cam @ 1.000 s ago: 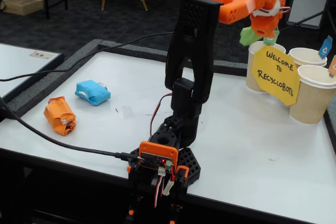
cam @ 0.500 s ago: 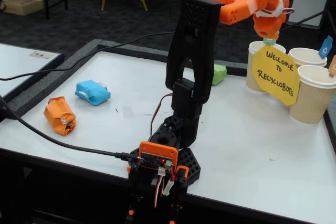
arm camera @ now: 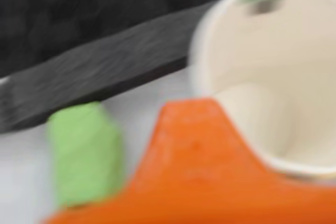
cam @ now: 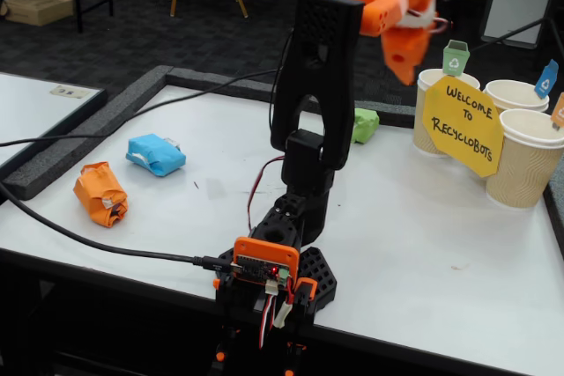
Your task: Sort rubbish by color.
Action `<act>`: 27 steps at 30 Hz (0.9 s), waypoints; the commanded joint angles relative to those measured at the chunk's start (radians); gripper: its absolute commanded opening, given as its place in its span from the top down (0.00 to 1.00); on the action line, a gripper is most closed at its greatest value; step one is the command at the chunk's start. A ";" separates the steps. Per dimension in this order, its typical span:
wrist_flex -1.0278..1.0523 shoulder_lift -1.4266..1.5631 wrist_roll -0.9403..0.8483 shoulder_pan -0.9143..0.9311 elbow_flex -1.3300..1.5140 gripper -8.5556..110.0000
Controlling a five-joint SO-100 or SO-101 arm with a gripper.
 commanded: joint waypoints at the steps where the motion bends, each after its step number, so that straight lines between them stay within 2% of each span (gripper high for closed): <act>1: 0.061 0.181 -0.011 -0.074 -0.192 0.86; 7: 0.209 0.204 -0.011 -0.150 -0.235 0.87; 11: 0.239 0.201 -0.011 -0.167 -0.144 0.87; 19: 0.058 0.173 -0.015 -0.160 0.103 0.79; 27: -0.018 0.149 -0.020 -0.181 0.178 0.76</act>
